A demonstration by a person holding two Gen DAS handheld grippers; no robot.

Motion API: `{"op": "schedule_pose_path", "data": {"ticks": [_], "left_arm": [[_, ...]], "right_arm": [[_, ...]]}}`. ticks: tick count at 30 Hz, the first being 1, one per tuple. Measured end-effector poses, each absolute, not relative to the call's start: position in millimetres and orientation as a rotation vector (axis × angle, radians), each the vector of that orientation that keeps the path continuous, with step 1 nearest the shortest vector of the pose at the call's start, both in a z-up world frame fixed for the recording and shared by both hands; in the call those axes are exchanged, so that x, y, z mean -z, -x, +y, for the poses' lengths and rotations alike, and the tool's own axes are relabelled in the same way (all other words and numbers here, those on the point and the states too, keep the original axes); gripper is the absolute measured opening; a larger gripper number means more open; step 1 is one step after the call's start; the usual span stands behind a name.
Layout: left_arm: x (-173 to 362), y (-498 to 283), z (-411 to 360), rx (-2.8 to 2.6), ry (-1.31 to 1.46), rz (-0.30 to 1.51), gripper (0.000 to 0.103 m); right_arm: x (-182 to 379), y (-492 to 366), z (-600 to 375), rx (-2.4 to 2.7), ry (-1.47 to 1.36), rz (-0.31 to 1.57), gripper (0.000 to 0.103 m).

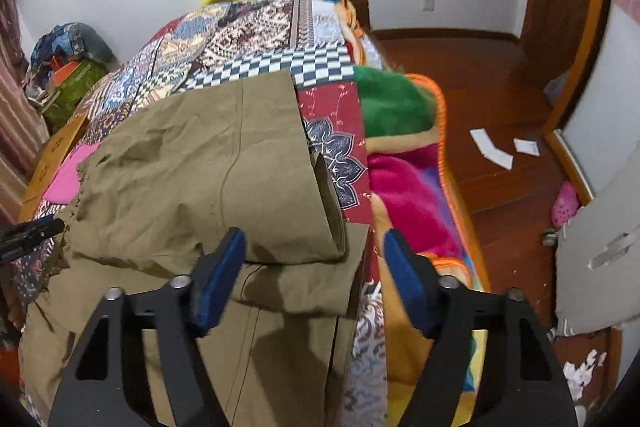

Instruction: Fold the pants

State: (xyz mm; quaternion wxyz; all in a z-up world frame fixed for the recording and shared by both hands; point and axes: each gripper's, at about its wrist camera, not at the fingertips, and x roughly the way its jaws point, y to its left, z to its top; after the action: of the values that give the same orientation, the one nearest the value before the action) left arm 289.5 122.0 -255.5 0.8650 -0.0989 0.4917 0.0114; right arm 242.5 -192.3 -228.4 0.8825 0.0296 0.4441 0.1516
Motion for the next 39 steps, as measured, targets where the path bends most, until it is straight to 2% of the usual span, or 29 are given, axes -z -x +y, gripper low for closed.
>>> {"op": "schedule_pose_path", "data": {"ticks": [2, 4, 6, 8, 13, 25, 27, 28, 29, 31, 39], "left_arm": [[263, -292, 128, -0.014, 0.251, 1.044, 0.053], [265, -292, 131, 0.000, 0.277, 1.046, 0.047], [264, -291, 128, 0.006, 0.268, 1.040, 0.046], [261, -290, 123, -0.010, 0.231, 1.031, 0.045], [262, -295, 115, -0.059, 0.147, 1.023, 0.045], [258, -293, 124, -0.047, 0.170, 1.023, 0.047], [247, -290, 127, -0.049, 0.154, 0.999, 0.053], [241, -290, 129, -0.059, 0.142, 0.985, 0.060], [235, -290, 133, -0.070, 0.136, 0.965, 0.062], [228, -294, 142, -0.081, 0.148, 0.942, 0.064], [235, -337, 177, -0.077, 0.242, 0.944, 0.064]], "right_arm": [[233, -246, -190, -0.344, -0.063, 0.947, 0.050], [236, -248, -186, -0.380, -0.065, 0.959, 0.041], [236, -249, -182, -0.378, -0.042, 0.956, 0.038], [234, -248, -179, -0.376, -0.007, 0.948, 0.014], [230, -251, -181, -0.347, 0.015, 0.932, 0.008], [232, -257, -171, -0.283, 0.140, 0.944, 0.008], [226, -259, -176, -0.299, 0.116, 0.970, 0.013], [222, -260, -180, -0.310, 0.102, 0.976, 0.021], [218, -259, -180, -0.313, 0.094, 0.975, 0.029], [210, -258, -182, -0.306, 0.094, 0.951, 0.038], [183, -292, -164, -0.332, 0.118, 0.859, 0.043]]}}
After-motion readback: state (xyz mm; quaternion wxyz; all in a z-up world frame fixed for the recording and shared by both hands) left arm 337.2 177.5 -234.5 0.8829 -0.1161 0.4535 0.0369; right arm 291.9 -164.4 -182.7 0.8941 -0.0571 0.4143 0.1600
